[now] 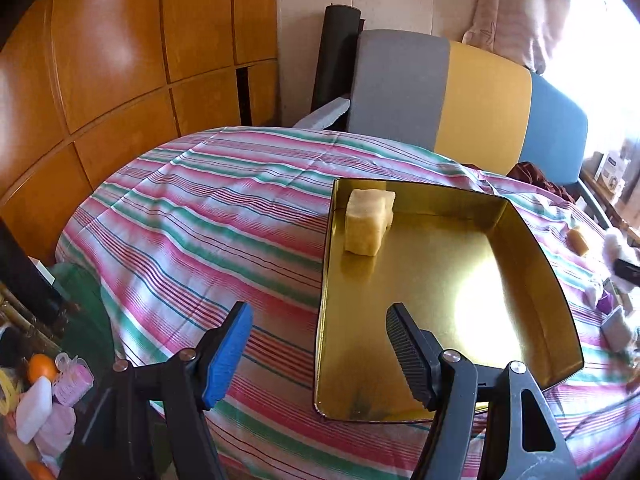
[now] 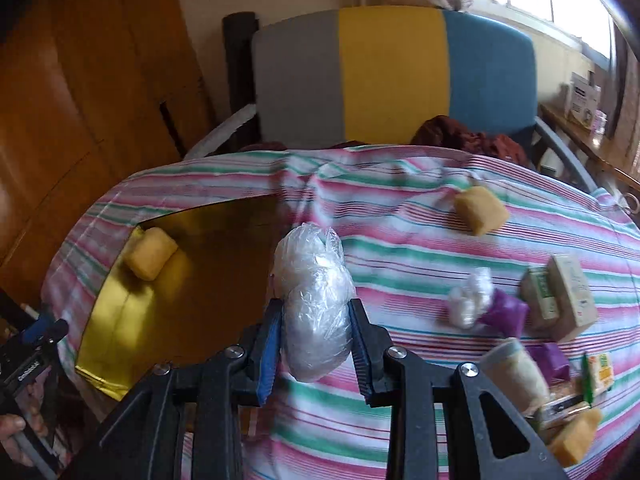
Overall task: Organize objects
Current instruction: 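Carry the wrapped cotton ball into the gold tray and release it with the right gripper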
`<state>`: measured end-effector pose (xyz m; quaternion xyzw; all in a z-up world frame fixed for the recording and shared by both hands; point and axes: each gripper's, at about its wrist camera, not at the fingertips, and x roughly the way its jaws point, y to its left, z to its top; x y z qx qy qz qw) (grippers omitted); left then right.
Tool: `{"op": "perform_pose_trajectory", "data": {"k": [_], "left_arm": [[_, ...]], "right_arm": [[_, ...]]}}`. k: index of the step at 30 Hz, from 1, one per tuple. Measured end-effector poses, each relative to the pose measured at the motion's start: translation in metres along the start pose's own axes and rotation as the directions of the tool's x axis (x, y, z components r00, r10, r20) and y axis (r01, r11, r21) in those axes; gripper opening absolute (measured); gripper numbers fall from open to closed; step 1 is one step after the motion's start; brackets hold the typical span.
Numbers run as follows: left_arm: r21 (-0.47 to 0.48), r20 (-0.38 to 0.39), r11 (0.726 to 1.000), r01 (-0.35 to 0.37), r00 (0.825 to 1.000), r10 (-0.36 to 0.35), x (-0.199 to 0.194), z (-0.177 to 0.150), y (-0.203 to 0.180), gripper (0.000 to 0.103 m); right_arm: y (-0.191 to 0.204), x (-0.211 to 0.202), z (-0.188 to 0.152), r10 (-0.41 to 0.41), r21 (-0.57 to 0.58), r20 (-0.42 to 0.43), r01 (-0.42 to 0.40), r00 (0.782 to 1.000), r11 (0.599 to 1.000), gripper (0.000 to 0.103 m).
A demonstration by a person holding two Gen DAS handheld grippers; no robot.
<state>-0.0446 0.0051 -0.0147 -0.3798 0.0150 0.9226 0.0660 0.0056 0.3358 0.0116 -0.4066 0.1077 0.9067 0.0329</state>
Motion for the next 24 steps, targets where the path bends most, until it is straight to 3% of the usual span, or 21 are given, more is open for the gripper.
{"op": "perform_pose_trajectory", "data": {"k": [4, 8, 20, 24], "left_arm": [[-0.019, -0.008, 1.0, 0.001, 1.0, -0.001, 0.002, -0.001, 0.007, 0.07], [-0.04, -0.015, 0.999, -0.01, 1.0, 0.009, 0.004, -0.004, 0.019, 0.07], [-0.08, -0.029, 0.997, -0.019, 0.999, 0.017, 0.006, -0.011, 0.038, 0.07], [-0.119, -0.023, 0.993, -0.027, 0.999, 0.024, 0.004, -0.012, 0.049, 0.076]], "right_arm": [[0.059, 0.024, 0.001, 0.132, -0.05, -0.072, -0.136, 0.989, 0.989, 0.031], [0.105, 0.043, -0.001, 0.204, -0.082, -0.13, -0.215, 0.97, 0.973, 0.031], [0.151, 0.085, -0.011, 0.257, -0.026, -0.235, -0.271, 0.937, 0.962, 0.031], [0.164, 0.098, -0.009, 0.262, -0.007, -0.26, -0.273, 0.929, 0.962, 0.031]]}}
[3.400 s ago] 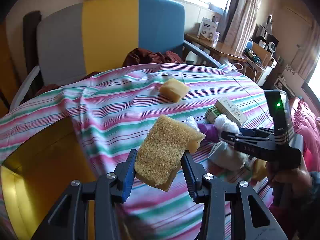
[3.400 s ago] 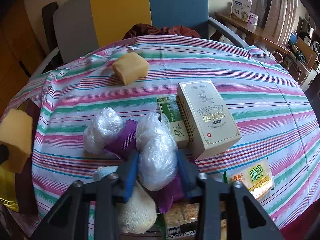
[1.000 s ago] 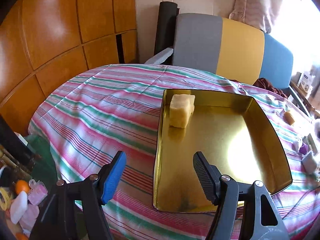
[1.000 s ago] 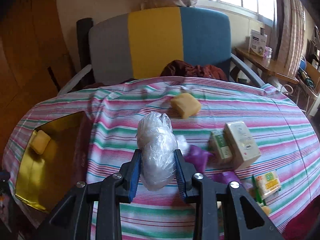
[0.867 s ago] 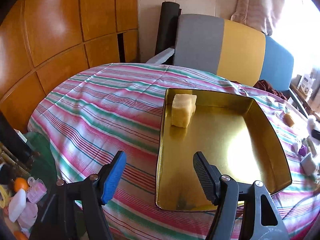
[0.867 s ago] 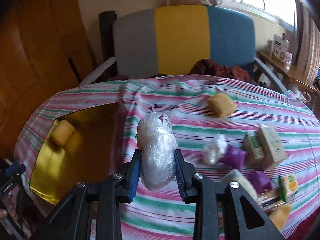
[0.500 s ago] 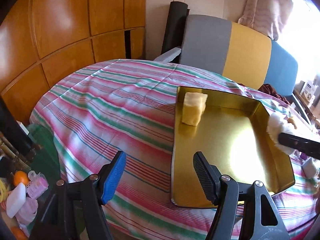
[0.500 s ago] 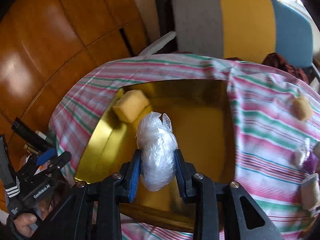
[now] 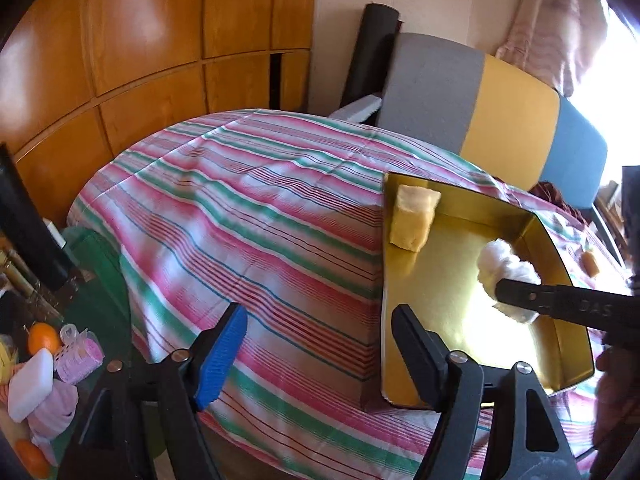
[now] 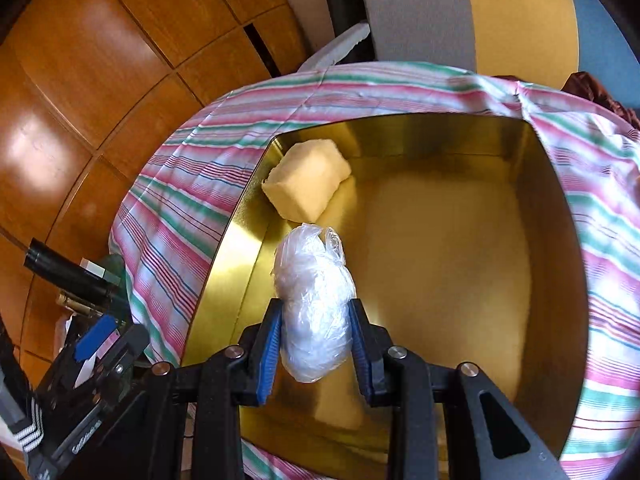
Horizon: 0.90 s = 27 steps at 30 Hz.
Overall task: Organize objects
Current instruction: 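Carry the wrapped cotton ball into the gold tray and release it with the right gripper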
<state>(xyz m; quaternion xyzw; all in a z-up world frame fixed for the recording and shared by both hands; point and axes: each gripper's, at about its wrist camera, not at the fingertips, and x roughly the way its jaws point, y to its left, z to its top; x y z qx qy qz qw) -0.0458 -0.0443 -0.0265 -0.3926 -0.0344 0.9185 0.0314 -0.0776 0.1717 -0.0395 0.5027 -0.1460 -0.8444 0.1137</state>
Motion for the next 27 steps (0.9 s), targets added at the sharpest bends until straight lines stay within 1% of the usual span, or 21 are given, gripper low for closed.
{"op": "perform_pose_trajectory", "data": {"k": [9, 13, 14, 15, 16, 18, 22, 27], "left_arm": [[-0.052, -0.007, 0.998, -0.025, 1.0, 0.025, 0.002, 0.0, 0.023, 0.076], [-0.06, -0.018, 0.998, -0.025, 1.0, 0.024, 0.005, -0.001, 0.027, 0.076], [-0.059, -0.021, 0.998, -0.026, 0.999, 0.025, 0.006, -0.002, 0.027, 0.076], [-0.06, -0.023, 0.998, -0.026, 0.999, 0.024, 0.006, -0.003, 0.028, 0.076], [-0.06, -0.025, 0.998, -0.024, 0.999, 0.023, 0.007, -0.003, 0.028, 0.076], [-0.06, -0.024, 0.998, -0.024, 0.999, 0.023, 0.007, -0.003, 0.029, 0.076], [-0.064, -0.023, 0.998, -0.028, 0.999, 0.027, 0.007, -0.003, 0.03, 0.076], [-0.049, -0.009, 0.998, -0.028, 1.0, 0.027, 0.003, -0.002, 0.026, 0.076]], "right_arm": [[0.015, 0.042, 0.02, 0.016, 0.069, -0.064, -0.011, 0.998, 0.998, 0.032], [0.013, 0.06, 0.029, 0.108, 0.163, -0.082, -0.094, 0.991, 0.982, 0.036], [0.012, 0.064, 0.031, 0.144, 0.195, -0.084, -0.126, 0.986, 0.973, 0.042], [0.01, 0.067, 0.032, 0.164, 0.217, -0.086, -0.142, 0.983, 0.966, 0.046], [0.01, 0.068, 0.033, 0.18, 0.231, -0.086, -0.156, 0.98, 0.96, 0.046], [0.011, 0.065, 0.032, 0.204, 0.223, -0.08, -0.182, 0.976, 0.958, 0.049], [0.009, 0.053, 0.027, 0.194, 0.194, -0.072, -0.177, 0.978, 0.965, 0.051], [0.009, 0.028, 0.016, 0.108, 0.104, -0.039, -0.104, 0.993, 0.989, 0.052]]}}
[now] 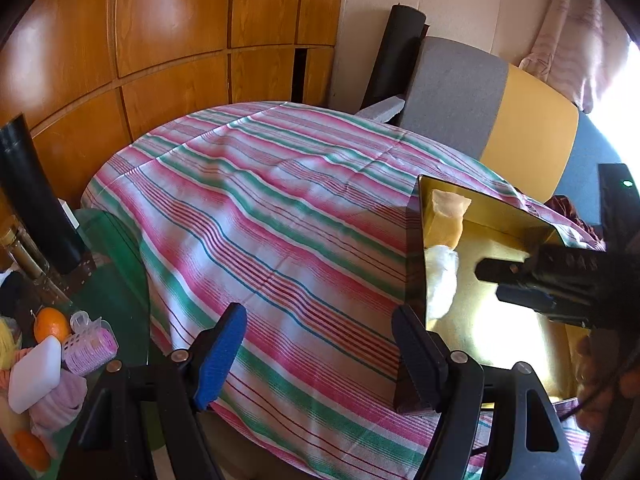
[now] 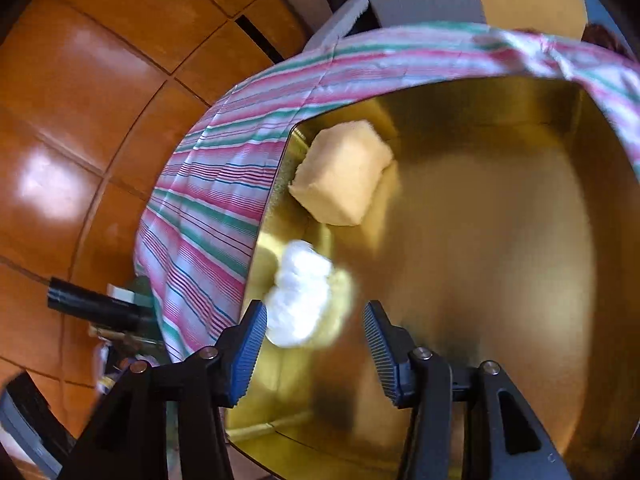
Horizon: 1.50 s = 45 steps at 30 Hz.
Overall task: Organize objects
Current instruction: 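Carry the wrapped cotton ball into the gold tray and release it with the right gripper, then move the left gripper back over the items toward the rolled white cloth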
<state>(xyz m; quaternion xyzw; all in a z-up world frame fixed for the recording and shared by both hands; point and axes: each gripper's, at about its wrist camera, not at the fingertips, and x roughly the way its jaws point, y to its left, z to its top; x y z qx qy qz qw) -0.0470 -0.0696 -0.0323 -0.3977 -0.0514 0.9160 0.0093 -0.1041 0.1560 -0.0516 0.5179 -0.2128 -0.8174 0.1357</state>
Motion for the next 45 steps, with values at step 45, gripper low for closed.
{"op": "perform_pose_trajectory", "data": {"k": [45], "left_arm": [[0.571, -0.081, 0.732, 0.372, 0.913, -0.401, -0.048, -0.023, -0.273, 0.081]], "right_arm": [[-0.281, -0.349, -0.191, -0.702, 0.615, 0.279, 0.44, 0.655, 0.655, 0.056]]}}
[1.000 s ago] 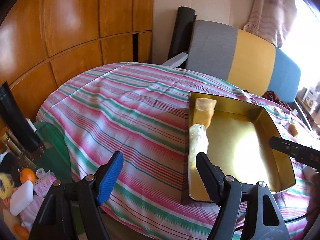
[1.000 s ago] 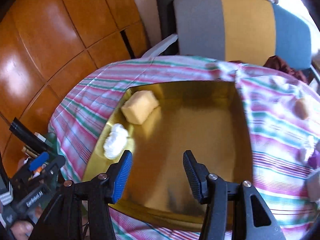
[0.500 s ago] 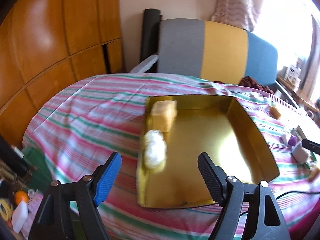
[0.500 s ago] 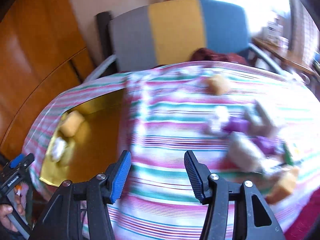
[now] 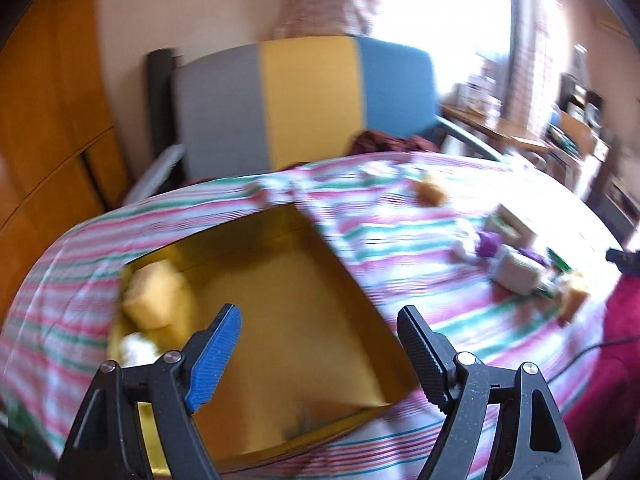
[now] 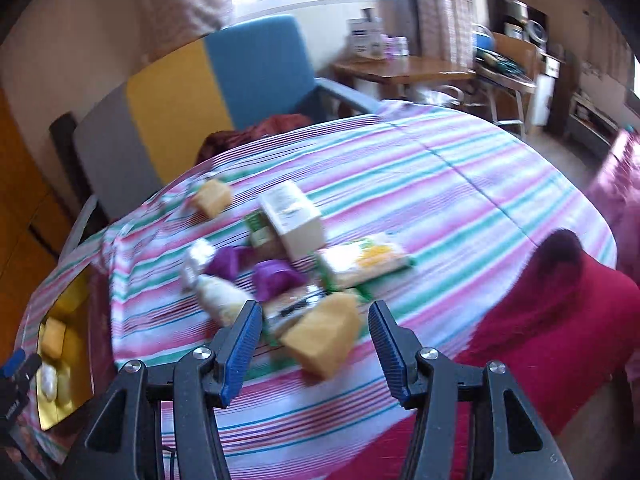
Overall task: Organize objects
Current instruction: 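Move the left gripper back over the items toward the rolled white cloth, then grasp the rolled white cloth with the left gripper and lift it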
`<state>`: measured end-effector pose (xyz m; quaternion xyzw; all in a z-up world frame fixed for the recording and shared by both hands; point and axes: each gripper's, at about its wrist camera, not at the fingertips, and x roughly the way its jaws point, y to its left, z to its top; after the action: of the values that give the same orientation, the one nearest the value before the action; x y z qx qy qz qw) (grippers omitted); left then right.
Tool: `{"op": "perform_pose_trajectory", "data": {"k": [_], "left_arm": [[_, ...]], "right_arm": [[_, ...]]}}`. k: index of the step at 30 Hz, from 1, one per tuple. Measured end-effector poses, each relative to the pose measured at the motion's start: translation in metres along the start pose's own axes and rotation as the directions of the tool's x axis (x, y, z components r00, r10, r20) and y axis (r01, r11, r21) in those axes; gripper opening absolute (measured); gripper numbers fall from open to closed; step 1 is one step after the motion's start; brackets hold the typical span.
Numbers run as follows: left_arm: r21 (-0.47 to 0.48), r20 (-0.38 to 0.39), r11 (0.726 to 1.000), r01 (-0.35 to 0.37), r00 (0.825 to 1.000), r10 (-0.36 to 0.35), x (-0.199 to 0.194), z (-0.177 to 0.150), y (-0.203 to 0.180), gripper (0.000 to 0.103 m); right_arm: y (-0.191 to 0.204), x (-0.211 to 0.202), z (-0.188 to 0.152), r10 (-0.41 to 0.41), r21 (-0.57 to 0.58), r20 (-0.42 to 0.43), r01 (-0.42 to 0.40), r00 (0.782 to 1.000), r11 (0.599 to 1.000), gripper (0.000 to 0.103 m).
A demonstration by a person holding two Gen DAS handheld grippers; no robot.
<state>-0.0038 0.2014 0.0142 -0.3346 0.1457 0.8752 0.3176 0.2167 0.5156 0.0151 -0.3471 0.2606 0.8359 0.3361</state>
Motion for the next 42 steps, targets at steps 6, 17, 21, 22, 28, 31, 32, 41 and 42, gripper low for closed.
{"op": "perform_pose_trajectory", "data": {"k": [6, 17, 21, 22, 28, 31, 32, 41, 42], "left_arm": [[0.153, -0.031, 0.979, 0.134, 0.991, -0.131, 0.021, 0.013, -0.074, 0.081], [0.341, -0.106, 0.889, 0.304, 0.953, -0.285, 0.07, 0.019, -0.178, 0.102], [0.382, -0.131, 0.865, 0.325, 0.946, -0.297, 0.094, 0.023, -0.202, 0.102], [0.386, -0.136, 0.862, 0.328, 0.945, -0.298, 0.099, 0.024, -0.207, 0.102], [0.413, -0.154, 0.844, 0.341, 0.94, -0.305, 0.13, 0.033, -0.228, 0.102], [0.401, -0.169, 0.842, 0.361, 0.933, -0.319, 0.141, 0.034, -0.232, 0.085], [0.378, -0.201, 0.834, 0.402, 0.915, -0.35, 0.146, 0.034, -0.233, 0.077], [0.247, -0.204, 0.863, 0.441, 0.894, -0.399, 0.116, 0.015, -0.193, 0.068], [0.237, -0.204, 0.867, 0.439, 0.895, -0.398, 0.111, 0.013, -0.187, 0.068]], "right_arm": [[-0.034, -0.003, 0.003, -0.03, 0.086, 0.011, 0.029, 0.999, 0.996, 0.057], [-0.039, 0.021, 0.0, 0.026, 0.126, -0.02, -0.023, 0.999, 0.992, 0.057], [-0.039, 0.028, 0.001, 0.053, 0.126, -0.043, -0.047, 0.998, 0.991, 0.057], [-0.04, 0.03, 0.001, 0.059, 0.131, -0.053, -0.052, 0.997, 0.99, 0.057], [-0.041, 0.036, 0.001, 0.103, 0.147, -0.082, -0.09, 0.991, 0.985, 0.057], [-0.041, 0.037, 0.001, 0.113, 0.151, -0.09, -0.099, 0.989, 0.984, 0.057], [-0.041, 0.037, 0.001, 0.115, 0.152, -0.092, -0.101, 0.989, 0.983, 0.057], [-0.038, 0.038, 0.003, 0.097, 0.134, -0.106, -0.082, 0.99, 0.988, 0.057], [-0.034, 0.039, 0.004, 0.094, 0.115, -0.113, -0.081, 0.989, 0.99, 0.057]]}}
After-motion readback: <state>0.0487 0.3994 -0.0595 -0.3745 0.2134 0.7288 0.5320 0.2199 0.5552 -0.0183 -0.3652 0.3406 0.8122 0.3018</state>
